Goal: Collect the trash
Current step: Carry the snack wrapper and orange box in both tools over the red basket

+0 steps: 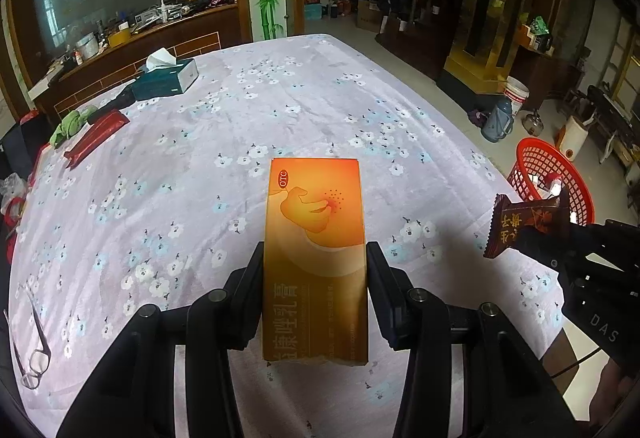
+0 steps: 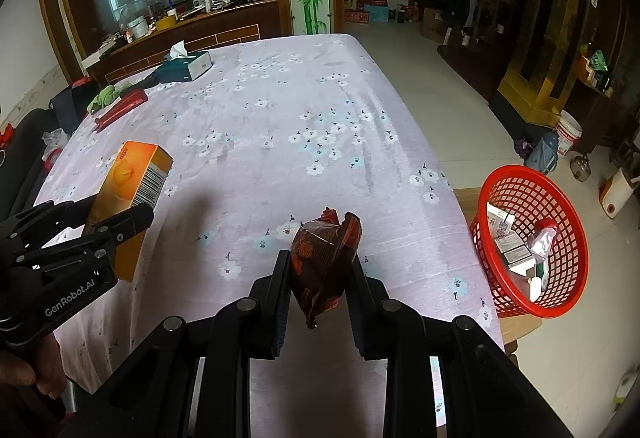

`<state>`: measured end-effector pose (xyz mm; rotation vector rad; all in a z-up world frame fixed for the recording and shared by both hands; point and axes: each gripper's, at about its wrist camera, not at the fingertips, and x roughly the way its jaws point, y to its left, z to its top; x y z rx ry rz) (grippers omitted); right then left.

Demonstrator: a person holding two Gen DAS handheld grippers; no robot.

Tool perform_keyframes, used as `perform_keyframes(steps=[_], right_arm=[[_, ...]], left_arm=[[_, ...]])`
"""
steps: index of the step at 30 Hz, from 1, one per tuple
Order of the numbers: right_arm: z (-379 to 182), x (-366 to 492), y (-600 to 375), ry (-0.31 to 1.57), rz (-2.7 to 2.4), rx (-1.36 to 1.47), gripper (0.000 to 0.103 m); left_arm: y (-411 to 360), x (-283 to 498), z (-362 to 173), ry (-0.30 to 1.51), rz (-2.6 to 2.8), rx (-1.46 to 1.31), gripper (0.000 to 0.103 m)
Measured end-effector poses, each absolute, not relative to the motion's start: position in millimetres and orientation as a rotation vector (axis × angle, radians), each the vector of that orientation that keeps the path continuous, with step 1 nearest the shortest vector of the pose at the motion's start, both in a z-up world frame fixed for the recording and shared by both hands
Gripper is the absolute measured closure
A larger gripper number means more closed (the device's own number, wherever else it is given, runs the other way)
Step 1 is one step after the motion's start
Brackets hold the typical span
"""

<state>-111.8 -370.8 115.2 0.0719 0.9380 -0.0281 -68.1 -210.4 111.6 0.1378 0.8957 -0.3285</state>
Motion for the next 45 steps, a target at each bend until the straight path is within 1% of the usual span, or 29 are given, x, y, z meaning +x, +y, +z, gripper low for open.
perform_keyframes(steps=[13,21,29,38,45], right_arm=[[115.6,-113.7,-384.7,0.935,-0.048,0.085,0.076],[118.8,-120.6,-410.4,0.921,-0.094,0.130,0.076],[124.6,-135.5,-459.0,0.897,-0.193,0.201,0.076],[142.2,-163.2,-554.6,0.833,-0.367,0.328,0.076],[153.9,-175.1,-609.8,0.803,-0.406,0.405,0.075]], left_arm=[[-228.6,-66.6,109.3,0.900,-0.363,0.154,0.058],[-258.7,-67.4,112.5,0.896,-0.428,0.190,0.058],[-312.7,-63.1,122.3,0.884,-0.550,0.232,0.058],[-397.6,-63.1,143.6,0.863,-0.746,0.279,0.058],[-462.9,-58.1,139.1,0.899,-0.850,0.282,0.058]])
